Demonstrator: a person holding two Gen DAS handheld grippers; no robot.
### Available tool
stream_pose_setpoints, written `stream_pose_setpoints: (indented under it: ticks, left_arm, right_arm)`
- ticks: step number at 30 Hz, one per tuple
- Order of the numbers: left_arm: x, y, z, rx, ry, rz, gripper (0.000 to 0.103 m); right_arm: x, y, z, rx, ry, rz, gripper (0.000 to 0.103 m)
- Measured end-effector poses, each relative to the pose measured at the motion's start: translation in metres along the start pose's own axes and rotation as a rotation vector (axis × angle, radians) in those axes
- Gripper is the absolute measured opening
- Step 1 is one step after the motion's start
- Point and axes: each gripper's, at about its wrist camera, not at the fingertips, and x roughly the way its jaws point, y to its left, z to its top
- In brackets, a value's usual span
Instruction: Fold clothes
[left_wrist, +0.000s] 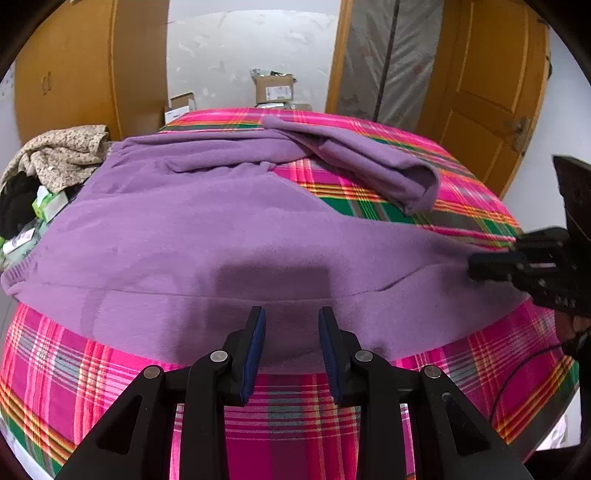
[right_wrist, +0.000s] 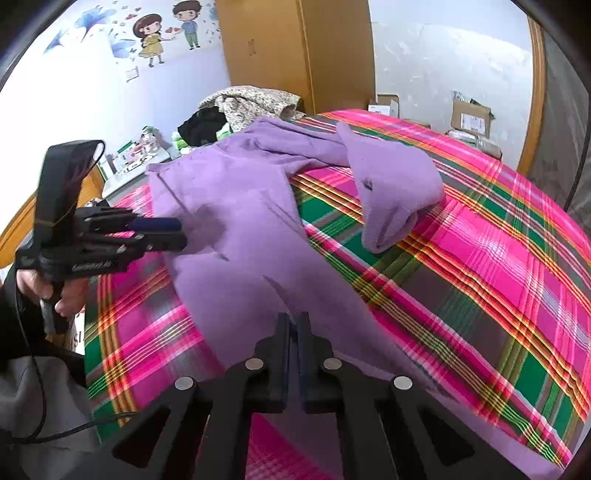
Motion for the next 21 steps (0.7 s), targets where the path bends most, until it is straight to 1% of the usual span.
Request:
stream_pose_setpoints:
  ticks: [5,9,11,13,14,15,17,20,21]
  left_arm:
    - [-0.006,0.0,0.001,-0.006,-0.019,0.003,0.031]
    - [-0.011,-0.001,0.001,-0.002,-0.027,0.006,0.031]
    - [-0.013,0.0,0.001,-0.006,-0.03,0.011,0.031]
    - [-0.013,0.001,0.001,-0.013,-0.032,0.016,0.031]
    - [-0.013,0.002,0.001,-0.015,-0.031,0.017,0.031]
    - [-0.013,0.001,0.0,-0.014,-0.03,0.017,0.031]
    - [-0.012,0.001,0.0,-0.012,-0.027,0.016,0.031]
    - [-0.013,0.002,0.0,-0.014,-0.028,0.015,0.031]
    - [-0.013,0.003,0.0,-0.016,-0.028,0.016,0.031]
  right_arm:
    - [-0.01,0.01,-0.003,-0.039,-0.001,0.01,0.003]
    - [-0.011,0.022,-0.001,-0.077,-0.009,0.039,0.003]
    - [-0.008,0.026,0.0,-0.102,-0.007,0.017,0.004]
    - [-0.005,0.022,0.005,-0.101,-0.012,-0.019,0.014]
    - [-0.003,0.019,0.007,-0.098,-0.012,-0.023,0.027]
    - [0.0,0.016,0.01,-0.095,-0.011,-0.026,0.036]
    - [0.007,0.009,0.013,-0.09,0.006,-0.016,0.037]
    - [0.024,0.001,0.012,-0.092,0.072,-0.002,0.037]
    - [0.026,0.001,0.011,-0.09,0.08,0.006,0.037]
